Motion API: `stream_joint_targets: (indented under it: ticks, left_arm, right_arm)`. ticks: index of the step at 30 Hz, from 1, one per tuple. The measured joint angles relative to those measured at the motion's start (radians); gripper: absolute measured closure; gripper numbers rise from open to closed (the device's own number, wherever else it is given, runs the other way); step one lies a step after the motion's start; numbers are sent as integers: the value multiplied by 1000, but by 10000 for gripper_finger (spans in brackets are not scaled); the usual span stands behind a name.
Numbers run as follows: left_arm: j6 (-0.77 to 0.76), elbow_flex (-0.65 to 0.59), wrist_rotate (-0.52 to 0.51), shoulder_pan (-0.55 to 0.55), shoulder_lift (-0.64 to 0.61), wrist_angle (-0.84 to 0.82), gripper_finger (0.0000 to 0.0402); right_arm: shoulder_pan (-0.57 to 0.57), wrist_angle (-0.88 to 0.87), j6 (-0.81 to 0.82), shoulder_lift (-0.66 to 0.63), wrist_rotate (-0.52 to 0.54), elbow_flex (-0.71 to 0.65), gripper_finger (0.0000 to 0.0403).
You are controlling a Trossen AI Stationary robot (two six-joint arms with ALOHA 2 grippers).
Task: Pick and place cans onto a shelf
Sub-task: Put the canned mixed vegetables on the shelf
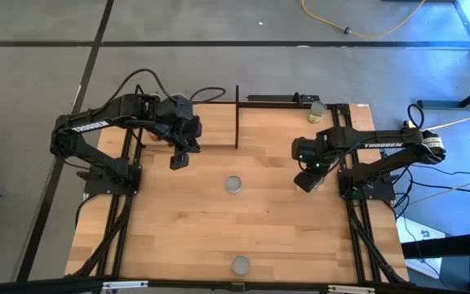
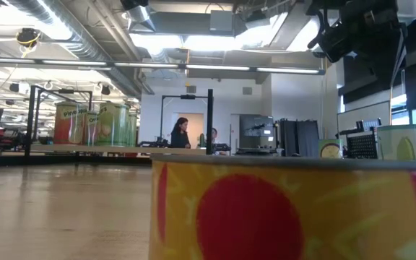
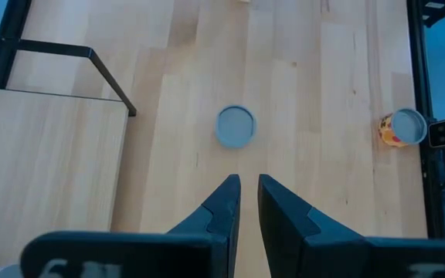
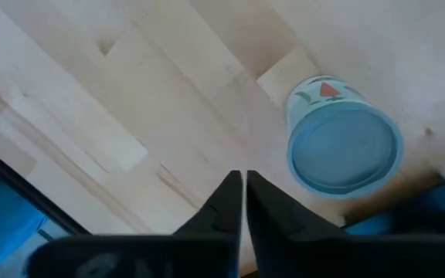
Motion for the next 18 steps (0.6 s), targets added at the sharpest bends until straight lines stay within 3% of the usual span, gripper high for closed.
stream_joint_targets:
  ticks: [7,18]
  left_arm:
    - [3,0,0,0,0,0,360]
    - [-2,0,0,0,0,0,360]
  right_arm:
    - [17,0,22,0,25,0,320]
    - [18,-12,110,39,72,0,320]
